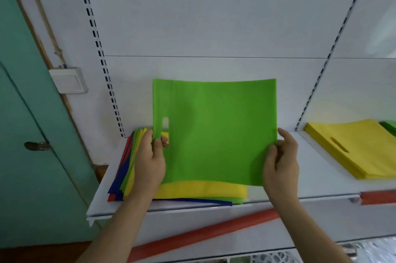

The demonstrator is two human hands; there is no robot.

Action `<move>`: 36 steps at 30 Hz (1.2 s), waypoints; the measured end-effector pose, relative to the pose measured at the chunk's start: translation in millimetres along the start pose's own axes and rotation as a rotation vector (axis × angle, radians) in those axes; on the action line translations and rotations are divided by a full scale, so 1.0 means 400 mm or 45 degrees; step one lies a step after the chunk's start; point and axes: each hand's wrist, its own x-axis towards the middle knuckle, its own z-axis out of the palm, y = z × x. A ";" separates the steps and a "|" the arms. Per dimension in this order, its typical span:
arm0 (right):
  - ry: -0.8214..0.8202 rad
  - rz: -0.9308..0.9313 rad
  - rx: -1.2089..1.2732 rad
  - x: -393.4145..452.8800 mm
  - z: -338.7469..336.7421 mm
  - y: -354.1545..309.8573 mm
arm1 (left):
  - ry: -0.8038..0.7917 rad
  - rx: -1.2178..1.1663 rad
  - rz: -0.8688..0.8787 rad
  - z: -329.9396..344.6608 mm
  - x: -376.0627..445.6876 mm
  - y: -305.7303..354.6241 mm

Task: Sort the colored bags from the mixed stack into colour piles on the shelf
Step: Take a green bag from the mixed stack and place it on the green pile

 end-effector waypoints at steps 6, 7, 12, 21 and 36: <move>0.053 -0.206 -0.280 0.000 -0.160 0.016 | 0.074 -0.062 0.087 0.099 -0.027 0.061; 0.031 -0.196 -0.321 -0.007 -0.194 0.027 | 0.080 -0.076 0.093 0.124 -0.037 0.071; 0.016 -0.165 -0.502 -0.045 -0.386 0.089 | -0.027 -0.024 0.218 0.273 -0.115 0.142; 0.232 -0.009 -0.600 -0.024 -0.820 0.282 | -0.340 -0.035 0.387 0.603 -0.370 0.374; 0.356 0.153 -0.738 0.076 -1.418 0.638 | -0.562 -0.029 0.392 1.198 -0.702 0.684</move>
